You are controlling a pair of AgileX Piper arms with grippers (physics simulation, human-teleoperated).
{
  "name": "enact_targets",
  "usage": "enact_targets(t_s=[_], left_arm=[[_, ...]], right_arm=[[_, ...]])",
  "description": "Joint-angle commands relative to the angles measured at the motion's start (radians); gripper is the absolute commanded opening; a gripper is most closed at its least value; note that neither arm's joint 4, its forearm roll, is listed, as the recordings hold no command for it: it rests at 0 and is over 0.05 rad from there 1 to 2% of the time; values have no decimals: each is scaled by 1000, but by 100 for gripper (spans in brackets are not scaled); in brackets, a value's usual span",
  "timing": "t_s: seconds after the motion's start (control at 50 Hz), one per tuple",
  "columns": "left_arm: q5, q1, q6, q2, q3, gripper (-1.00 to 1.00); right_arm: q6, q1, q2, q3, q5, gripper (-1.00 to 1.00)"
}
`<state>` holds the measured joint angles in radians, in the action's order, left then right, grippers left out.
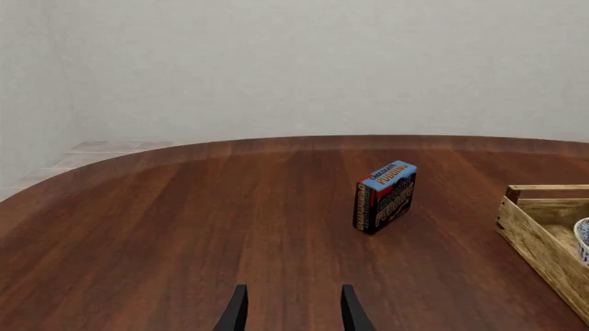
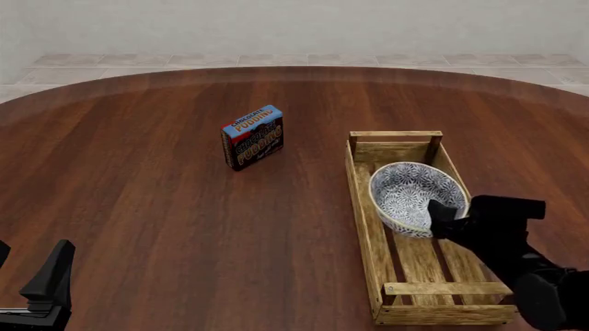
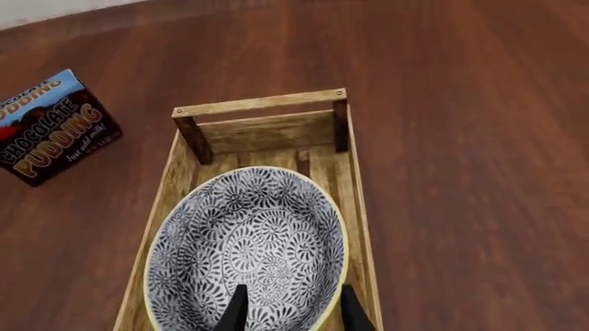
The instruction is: Pick up the bowl on the left and put it in the tray.
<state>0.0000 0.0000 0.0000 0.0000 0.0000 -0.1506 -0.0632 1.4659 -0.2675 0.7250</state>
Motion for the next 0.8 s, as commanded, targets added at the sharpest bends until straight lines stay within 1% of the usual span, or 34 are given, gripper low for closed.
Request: enact_targets(t_s=[0.02,0.08,0.2,0.24,0.28,0.52,0.8], left_arm=[[0,0,0,0,0,100],[0,0,0,0,0,100],[0,0,0,0,0,100],[0,0,0,0,0,100],[0,0,0,0,0,100],[0,0,0,0,0,100],[0,0,0,0,0,100]], right_arm=[[25,6,-68,8,-29,100],[36,10,-94,13,-37,100],[36,7,-122,14,-58,100],[51,7,-150,18,-68,100],[44,5,-153,15,-75,100],[63,-1,-220,21,-112,100],[67,-6,-290,16,-165,100]])
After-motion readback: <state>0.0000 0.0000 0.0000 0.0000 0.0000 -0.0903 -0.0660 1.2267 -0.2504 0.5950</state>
